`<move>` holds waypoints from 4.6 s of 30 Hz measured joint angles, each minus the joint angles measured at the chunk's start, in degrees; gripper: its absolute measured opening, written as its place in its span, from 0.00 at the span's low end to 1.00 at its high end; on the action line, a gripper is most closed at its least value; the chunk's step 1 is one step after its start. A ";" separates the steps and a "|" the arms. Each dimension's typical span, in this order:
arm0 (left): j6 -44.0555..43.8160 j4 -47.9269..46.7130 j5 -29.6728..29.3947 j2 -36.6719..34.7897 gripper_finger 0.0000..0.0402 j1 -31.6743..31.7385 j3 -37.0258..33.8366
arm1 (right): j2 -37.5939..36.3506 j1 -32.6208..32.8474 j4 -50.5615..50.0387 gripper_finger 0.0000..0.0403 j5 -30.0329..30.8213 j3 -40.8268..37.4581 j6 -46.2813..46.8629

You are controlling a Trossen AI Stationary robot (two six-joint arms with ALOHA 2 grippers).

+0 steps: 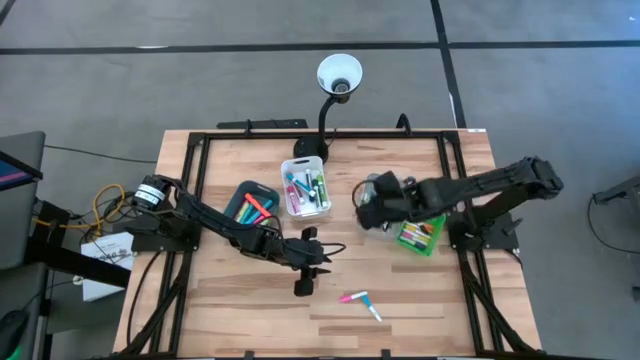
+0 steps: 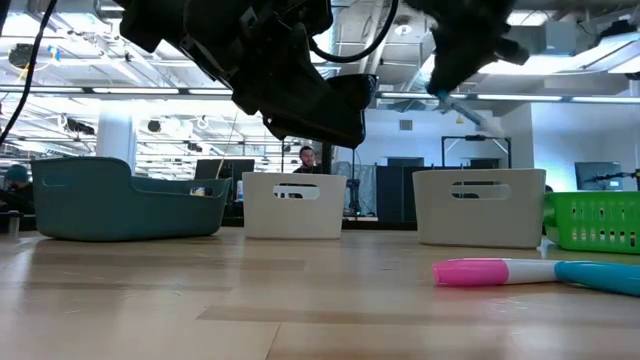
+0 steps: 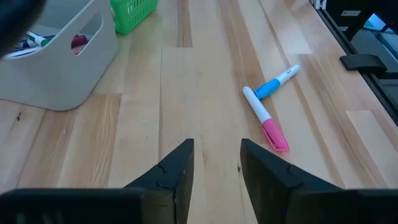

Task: Pick & Place Markers
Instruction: Put the light blue mini dry erase marker into the gray bin, then put the light blue mini marker into the green bin

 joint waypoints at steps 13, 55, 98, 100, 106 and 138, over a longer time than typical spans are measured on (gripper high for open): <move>-0.13 0.00 0.01 0.00 0.32 -0.11 0.00 | 0.28 -12.07 5.15 0.10 -3.61 -10.78 -2.98; -0.42 2.19 0.03 -0.04 0.32 -0.33 -1.60 | -0.72 14.81 13.13 0.24 -8.04 -8.92 -5.87; -3.43 4.28 -0.02 0.00 0.32 0.92 -1.62 | 29.92 34.50 34.10 0.23 -4.71 -8.84 11.92; -3.43 4.31 -0.02 0.00 0.32 0.92 -1.62 | 29.94 34.18 33.90 0.20 -5.56 -8.85 10.55; -3.43 4.41 -0.02 0.00 0.32 0.92 -1.62 | 29.89 32.53 34.18 0.06 -7.82 -8.77 9.51; -3.87 5.70 -0.02 0.00 0.32 0.92 -1.62 | 9.38 31.72 -30.18 0.06 -11.46 -6.54 29.05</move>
